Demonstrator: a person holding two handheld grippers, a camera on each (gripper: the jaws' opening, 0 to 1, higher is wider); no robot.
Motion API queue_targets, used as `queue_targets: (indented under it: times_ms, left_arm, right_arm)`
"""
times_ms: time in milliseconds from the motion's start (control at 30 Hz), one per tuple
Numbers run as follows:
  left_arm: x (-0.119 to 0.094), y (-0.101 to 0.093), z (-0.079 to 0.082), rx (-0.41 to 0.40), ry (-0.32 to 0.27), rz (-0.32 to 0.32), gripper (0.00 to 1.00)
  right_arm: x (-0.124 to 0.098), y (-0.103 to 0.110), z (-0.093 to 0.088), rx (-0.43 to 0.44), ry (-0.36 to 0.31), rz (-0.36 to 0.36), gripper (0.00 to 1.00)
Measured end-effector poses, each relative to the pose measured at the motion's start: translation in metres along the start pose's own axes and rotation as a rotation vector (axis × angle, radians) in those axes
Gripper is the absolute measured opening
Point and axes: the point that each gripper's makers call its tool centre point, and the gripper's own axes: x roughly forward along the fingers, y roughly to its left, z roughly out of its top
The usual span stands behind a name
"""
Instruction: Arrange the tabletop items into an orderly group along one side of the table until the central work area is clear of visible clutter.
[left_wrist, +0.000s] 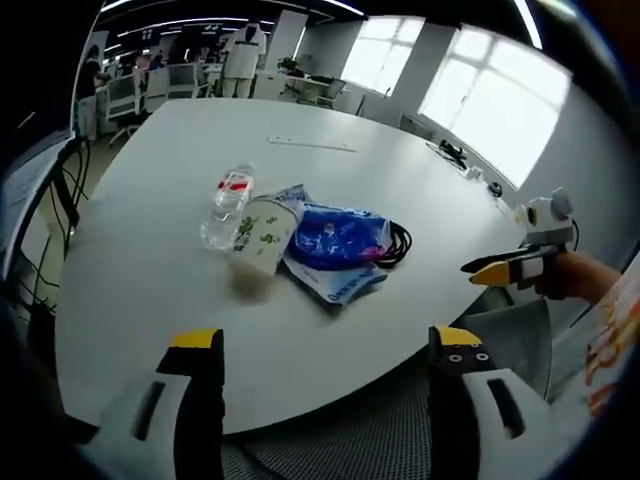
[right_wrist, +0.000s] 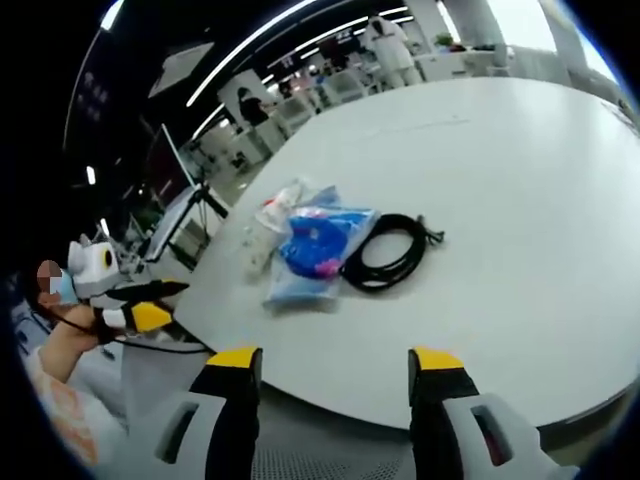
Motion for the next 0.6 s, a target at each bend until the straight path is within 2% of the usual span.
queue_targets:
  times_ms: [333, 600]
  left_arm:
    - [0.001, -0.002, 0.012, 0.011, -0.024, -0.020, 0.81]
    - [0.002, 0.008, 0.021, 0.003, -0.044, -0.027, 0.79]
  right_arm:
    - [-0.005, -0.005, -0.003, 0.023, -0.016, -0.011, 0.60]
    - [-0.007, -0.008, -0.003, 0.014, -0.016, -0.036, 0.59]
